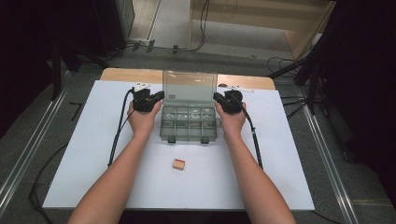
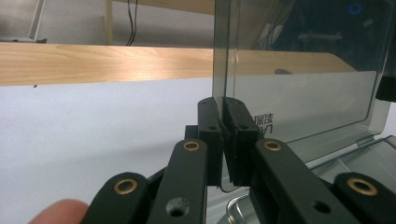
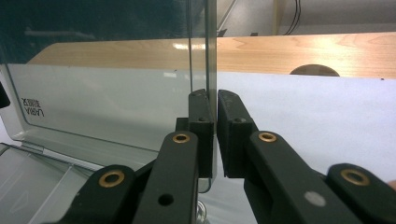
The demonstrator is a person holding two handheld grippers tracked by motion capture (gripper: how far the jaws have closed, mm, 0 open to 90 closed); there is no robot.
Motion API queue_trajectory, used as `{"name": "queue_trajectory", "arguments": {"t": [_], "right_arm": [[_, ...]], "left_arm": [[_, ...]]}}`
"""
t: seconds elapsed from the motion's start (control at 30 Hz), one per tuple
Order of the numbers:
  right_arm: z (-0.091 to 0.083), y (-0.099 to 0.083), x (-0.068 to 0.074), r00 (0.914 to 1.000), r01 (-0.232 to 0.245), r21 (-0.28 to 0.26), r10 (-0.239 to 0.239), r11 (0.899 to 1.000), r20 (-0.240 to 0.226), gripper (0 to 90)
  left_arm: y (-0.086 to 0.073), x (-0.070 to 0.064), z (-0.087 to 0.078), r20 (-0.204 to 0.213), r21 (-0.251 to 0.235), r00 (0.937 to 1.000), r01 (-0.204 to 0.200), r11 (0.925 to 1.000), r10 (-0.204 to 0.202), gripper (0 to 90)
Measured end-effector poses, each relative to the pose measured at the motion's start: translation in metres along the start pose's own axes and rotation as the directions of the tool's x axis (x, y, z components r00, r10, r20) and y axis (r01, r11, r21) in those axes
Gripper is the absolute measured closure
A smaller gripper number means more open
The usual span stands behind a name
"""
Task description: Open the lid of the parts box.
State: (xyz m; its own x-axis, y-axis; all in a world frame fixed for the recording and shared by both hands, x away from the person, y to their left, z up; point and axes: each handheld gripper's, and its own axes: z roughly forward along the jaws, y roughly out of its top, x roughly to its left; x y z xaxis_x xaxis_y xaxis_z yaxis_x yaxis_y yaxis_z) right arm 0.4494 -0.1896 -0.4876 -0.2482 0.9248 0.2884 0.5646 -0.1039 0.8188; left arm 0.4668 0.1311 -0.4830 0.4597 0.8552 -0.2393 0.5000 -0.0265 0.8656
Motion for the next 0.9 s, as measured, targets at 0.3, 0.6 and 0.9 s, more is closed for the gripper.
{"name": "queue_trajectory", "arguments": {"t": [0.3,0.6,0.9], "right_arm": [[0.007,0.0,-0.007,0.9984,-0.046,0.026,0.047,0.999,-0.031,82.8],[0.014,-0.003,-0.016,0.9926,-0.098,0.061,0.102,0.993,-0.066,81.1],[0.019,-0.007,-0.019,0.9892,-0.123,0.085,0.129,0.989,-0.069,80.1]], "left_arm": [[0.0,0.006,0.007,0.018,0.011,0.9975,0.068,0.9977,-0.068,85.5],[-0.003,0.011,0.011,0.032,0.021,0.9939,0.105,0.9942,-0.106,85.4],[-0.007,0.016,0.014,0.049,0.043,0.9891,0.136,0.9897,-0.138,86.0]]}}
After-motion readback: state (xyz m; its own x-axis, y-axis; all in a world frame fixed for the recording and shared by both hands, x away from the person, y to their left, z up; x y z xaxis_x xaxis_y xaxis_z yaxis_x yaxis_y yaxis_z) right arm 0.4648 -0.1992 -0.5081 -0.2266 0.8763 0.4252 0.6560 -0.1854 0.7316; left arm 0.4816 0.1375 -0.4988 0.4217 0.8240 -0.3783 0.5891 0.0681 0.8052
